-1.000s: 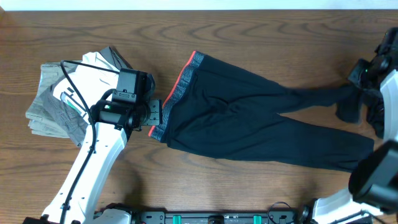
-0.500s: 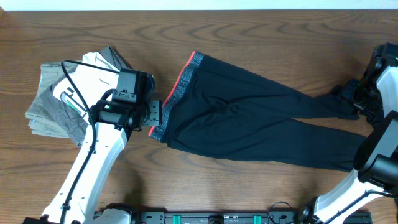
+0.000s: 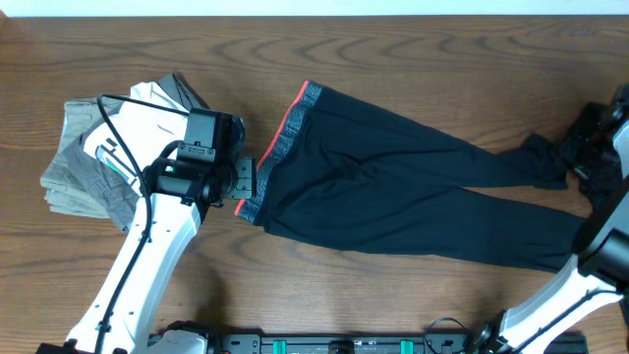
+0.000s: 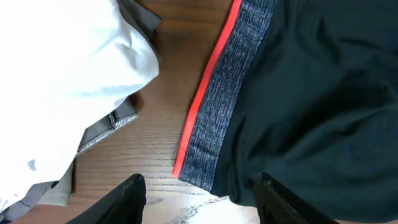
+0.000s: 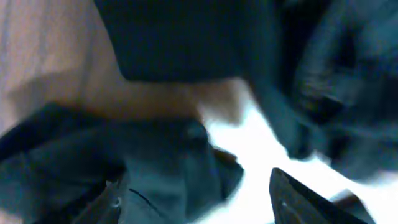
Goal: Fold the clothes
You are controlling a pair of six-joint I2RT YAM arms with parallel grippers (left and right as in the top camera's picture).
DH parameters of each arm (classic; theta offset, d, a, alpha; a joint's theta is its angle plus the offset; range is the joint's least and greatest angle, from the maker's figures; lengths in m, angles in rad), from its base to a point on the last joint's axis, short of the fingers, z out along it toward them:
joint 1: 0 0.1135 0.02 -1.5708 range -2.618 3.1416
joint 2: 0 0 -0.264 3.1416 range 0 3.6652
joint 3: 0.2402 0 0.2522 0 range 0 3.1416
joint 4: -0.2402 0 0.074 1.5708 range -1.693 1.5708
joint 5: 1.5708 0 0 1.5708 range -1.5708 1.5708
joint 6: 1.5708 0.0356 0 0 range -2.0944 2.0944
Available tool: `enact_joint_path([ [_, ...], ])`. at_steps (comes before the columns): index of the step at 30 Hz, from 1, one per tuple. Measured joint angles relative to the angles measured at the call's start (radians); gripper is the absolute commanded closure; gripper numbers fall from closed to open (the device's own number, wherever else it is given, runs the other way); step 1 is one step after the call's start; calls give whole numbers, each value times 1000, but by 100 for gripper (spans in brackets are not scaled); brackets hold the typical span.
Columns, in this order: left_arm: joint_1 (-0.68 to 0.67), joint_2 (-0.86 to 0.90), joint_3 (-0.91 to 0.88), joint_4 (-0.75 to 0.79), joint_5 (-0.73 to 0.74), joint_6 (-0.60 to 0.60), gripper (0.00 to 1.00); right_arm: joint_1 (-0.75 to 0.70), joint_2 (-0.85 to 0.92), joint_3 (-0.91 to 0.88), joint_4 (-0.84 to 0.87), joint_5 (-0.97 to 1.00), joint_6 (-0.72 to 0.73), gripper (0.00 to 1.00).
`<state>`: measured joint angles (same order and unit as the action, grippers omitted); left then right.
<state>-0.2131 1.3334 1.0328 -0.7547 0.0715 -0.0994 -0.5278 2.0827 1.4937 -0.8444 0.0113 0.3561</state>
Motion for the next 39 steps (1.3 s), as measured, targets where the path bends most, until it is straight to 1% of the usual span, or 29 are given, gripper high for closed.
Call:
enact_joint_path([
  [2, 0, 0, 0, 0, 0, 0, 42, 0, 40, 0, 32, -53, 15, 73],
  [3, 0, 0, 0, 0, 0, 0, 41, 1, 43, 5, 45, -72, 21, 87],
  [5, 0, 0, 0, -4, 0, 0, 42, 0, 44, 5, 68, -136, 24, 98],
  [6, 0, 0, 0, -4, 0, 0, 42, 1, 45, 5, 67, -156, 23, 99],
  [9, 0, 0, 0, -4, 0, 0, 42, 0, 39, 5, 39, -195, 3, 99],
  [13, 0, 0, 0, -3, 0, 0, 42, -2, -27, 5, -26, -163, -29, 99],
  [17, 0, 0, 0, 8, 0, 0, 42, 3, -198, 5, -58, -59, -60, 97],
  [22, 0, 0, 0, 16, 0, 0, 42, 40, -392, 19, -39, 66, -79, 93],
  [24, 0, 0, 0, 16, 0, 0, 42, 66, -426, 24, -23, 124, -83, 92],
  [27, 0, 0, 0, 16, 0, 0, 42, 89, -430, 28, -2, 189, -87, 89],
  [28, 0, 0, 0, 16, 0, 0, 42, 90, -425, 28, 0, 203, -87, 87],
  [29, 0, 0, 0, 16, 0, 0, 42, 90, -417, 28, 5, 215, -88, 77],
  [30, 0, 0, 0, 16, 0, 0, 42, 90, -405, 28, 11, 228, -87, 71],
  [33, 0, 0, 0, 16, 0, 0, 42, 89, -367, 28, 18, 249, -97, 55],
  [37, 0, 0, 0, 16, 0, 0, 41, 89, -300, 27, -27, 247, -101, 52],
  [39, 0, 0, 0, 16, 0, 0, 42, 89, -264, 27, -76, 236, -101, 49],
])
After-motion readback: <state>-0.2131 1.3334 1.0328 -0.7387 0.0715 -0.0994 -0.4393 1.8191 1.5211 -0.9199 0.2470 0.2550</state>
